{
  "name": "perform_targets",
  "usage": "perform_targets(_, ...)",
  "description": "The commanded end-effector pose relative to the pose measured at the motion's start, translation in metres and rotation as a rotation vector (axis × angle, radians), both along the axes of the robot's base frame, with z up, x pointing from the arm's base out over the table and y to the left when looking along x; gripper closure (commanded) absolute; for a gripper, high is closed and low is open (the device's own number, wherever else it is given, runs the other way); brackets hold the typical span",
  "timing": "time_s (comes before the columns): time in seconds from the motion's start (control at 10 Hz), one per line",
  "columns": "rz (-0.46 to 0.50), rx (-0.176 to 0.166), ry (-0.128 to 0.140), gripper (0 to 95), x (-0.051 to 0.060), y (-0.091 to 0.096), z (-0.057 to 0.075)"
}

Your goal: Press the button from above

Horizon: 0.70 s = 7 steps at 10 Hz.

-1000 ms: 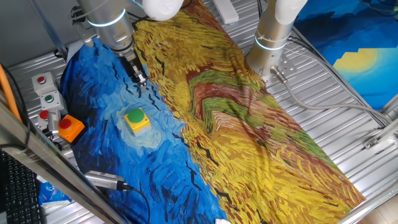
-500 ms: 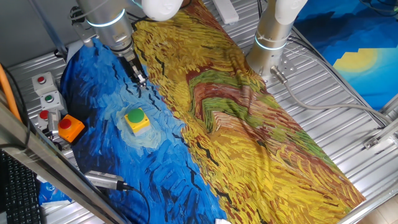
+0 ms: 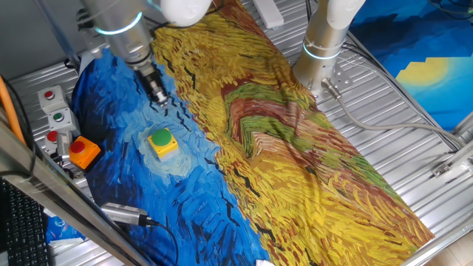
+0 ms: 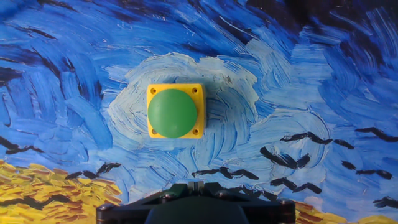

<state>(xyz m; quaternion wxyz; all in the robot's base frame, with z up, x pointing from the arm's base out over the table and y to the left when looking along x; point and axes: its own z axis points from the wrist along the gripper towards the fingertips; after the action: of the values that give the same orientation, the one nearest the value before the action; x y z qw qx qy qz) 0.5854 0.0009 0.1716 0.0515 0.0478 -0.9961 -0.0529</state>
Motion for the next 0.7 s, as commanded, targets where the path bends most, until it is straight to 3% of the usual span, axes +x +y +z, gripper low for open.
perform_targets(0.1,0.010,-0.004,-0.001,95.0,0.0008,-0.0001,-0.0003)
perform_targets(0.7,0.024,-0.001,-0.003,95.0,0.0038,0.0045,0.0007)
